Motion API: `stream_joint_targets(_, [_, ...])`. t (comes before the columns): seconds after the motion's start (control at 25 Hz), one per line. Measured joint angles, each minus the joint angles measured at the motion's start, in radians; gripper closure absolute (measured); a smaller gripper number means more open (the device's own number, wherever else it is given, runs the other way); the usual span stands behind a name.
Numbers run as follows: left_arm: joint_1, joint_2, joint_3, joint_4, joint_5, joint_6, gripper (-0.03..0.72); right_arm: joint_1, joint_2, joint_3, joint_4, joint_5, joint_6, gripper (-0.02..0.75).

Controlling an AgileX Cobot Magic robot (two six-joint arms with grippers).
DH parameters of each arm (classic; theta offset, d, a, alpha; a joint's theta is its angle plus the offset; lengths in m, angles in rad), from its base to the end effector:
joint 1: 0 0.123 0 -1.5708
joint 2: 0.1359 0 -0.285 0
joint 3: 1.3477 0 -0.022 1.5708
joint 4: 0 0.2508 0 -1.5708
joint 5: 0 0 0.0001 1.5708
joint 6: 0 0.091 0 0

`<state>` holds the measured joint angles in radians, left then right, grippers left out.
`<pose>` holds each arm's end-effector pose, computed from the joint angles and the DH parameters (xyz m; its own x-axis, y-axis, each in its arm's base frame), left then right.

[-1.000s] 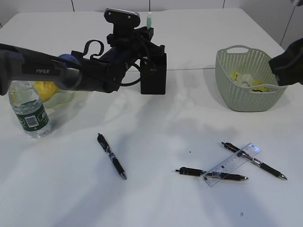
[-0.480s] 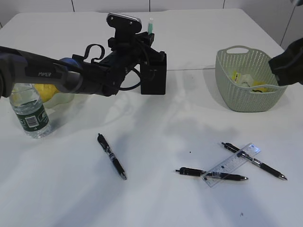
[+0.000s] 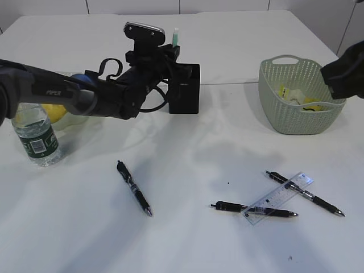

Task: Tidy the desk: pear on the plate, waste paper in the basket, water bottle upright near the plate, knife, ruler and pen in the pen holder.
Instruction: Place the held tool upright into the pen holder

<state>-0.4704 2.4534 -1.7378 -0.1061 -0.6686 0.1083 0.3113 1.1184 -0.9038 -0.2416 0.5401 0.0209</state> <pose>0.4922 -0.2436 0.1462 0.0432 0.0059 -0.9990 0.3928 0.9193 0.0224 0.2266 0.0611 0.3287 -0.5301 -0.3648 -0.7655 -0.3153 0.9228 -0.2214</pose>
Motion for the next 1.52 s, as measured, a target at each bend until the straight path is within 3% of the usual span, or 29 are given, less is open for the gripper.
stream_joint_targets(1.52, [0.000, 0.009, 0.000, 0.080, -0.010, -0.010, 0.621, 0.000, 0.000, 0.000, 0.004, -0.025, 0.000, 0.476])
